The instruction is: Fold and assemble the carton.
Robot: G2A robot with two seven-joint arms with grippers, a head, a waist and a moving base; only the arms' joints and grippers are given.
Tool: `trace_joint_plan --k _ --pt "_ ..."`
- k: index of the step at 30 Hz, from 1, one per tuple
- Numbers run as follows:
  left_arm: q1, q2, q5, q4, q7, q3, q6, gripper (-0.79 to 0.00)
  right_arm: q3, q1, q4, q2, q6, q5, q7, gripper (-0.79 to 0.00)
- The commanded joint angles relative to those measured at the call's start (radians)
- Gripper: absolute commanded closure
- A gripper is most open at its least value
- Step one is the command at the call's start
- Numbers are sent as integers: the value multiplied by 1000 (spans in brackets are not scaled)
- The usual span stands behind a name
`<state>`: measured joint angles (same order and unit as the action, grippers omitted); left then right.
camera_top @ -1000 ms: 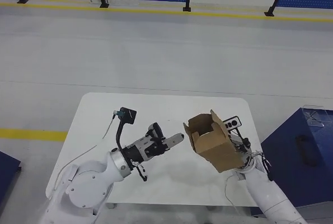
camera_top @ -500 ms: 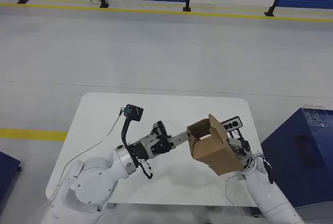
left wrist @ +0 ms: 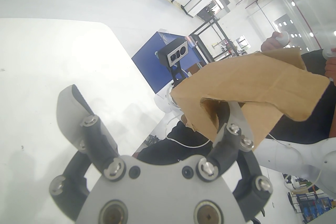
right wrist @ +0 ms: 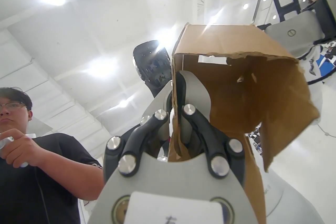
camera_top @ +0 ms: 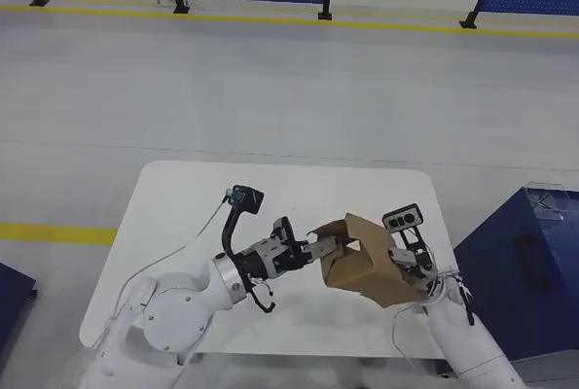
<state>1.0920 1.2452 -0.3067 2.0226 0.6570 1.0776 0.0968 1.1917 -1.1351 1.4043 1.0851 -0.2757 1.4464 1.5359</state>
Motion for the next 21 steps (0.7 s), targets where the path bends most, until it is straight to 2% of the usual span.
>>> trace_joint_plan --k 1,13,21 --pt "-2 0 -5 3 -5 2 3 -785 24 1 0 0 -9 -28 0 0" --pt "65 -9 0 93 -98 100 -23 -785 189 -35 87 27 -133 -323 -124 0" --pt "78 -8 -32 126 -131 89 -26 -785 221 -59 127 46 -189 -478 -180 0"
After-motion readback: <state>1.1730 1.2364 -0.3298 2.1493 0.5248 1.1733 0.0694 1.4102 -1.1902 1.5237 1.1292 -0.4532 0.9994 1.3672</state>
